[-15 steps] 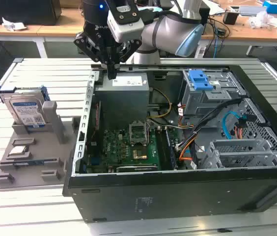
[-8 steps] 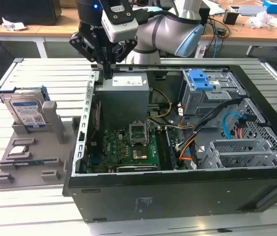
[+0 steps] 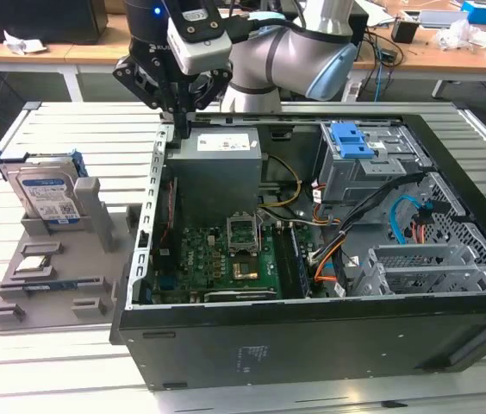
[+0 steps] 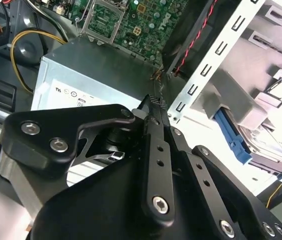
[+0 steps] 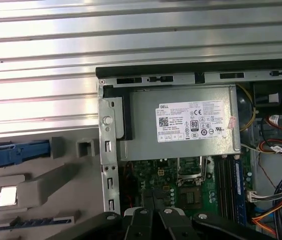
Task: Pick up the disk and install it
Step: 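Reach for the disk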
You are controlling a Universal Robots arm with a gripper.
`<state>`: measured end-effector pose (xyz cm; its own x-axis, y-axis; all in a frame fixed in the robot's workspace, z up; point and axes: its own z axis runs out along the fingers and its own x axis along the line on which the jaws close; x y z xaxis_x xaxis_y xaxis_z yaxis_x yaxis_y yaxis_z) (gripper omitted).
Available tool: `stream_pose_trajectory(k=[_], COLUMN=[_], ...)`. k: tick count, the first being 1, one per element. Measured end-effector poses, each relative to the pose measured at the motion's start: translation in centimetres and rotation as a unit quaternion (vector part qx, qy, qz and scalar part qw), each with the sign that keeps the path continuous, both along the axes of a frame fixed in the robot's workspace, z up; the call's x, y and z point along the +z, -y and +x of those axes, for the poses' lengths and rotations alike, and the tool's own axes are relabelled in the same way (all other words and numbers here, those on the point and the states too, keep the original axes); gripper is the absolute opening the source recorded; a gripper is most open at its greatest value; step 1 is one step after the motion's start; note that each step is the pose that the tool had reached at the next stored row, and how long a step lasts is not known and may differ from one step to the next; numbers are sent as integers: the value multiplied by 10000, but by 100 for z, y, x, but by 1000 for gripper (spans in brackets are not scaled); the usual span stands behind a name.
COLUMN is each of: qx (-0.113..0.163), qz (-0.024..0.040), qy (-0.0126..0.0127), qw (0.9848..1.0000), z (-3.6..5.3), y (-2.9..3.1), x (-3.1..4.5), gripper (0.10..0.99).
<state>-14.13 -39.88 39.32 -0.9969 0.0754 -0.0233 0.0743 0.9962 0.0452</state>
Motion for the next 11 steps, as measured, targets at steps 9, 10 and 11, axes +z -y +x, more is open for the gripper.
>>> stream_pose_trajectory(k=[9, 10, 11], qx=[1, 0, 0], qz=[0, 0, 0], qy=[0, 0, 0], qw=[10000, 10000, 10000], z=[-59, -63, -72], y=[0, 0, 0], x=[0, 0, 0], gripper=[106, 106, 106])
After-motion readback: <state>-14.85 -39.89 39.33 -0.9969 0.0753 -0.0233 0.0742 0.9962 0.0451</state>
